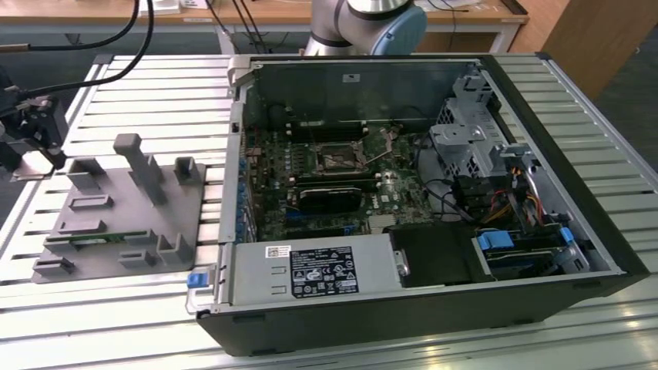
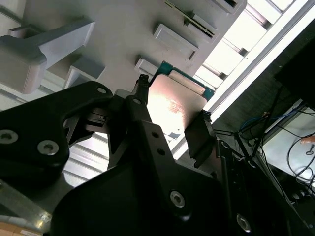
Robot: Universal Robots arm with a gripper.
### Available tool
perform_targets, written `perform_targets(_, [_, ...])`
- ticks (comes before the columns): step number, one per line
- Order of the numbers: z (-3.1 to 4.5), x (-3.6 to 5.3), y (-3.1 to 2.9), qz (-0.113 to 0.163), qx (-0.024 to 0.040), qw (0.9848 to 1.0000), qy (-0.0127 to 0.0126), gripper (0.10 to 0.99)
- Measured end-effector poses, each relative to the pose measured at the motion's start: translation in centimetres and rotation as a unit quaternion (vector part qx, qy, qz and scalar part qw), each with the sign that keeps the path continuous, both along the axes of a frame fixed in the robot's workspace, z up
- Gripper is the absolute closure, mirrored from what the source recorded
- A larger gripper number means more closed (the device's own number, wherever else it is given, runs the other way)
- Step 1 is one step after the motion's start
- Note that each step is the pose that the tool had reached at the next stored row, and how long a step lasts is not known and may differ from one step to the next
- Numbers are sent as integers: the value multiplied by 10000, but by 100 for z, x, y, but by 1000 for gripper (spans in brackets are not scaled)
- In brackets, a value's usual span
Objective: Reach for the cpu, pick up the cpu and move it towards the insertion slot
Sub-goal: 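Pick up the cpu and move it towards the insertion slot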
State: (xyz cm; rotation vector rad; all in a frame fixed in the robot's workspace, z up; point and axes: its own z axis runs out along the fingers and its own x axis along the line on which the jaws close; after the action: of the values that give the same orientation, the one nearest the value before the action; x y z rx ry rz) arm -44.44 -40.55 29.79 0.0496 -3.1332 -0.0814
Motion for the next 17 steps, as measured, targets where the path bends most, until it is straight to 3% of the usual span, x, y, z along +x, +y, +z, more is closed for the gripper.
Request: perform_targets(17, [87, 0, 0, 0, 0, 10000, 0, 541])
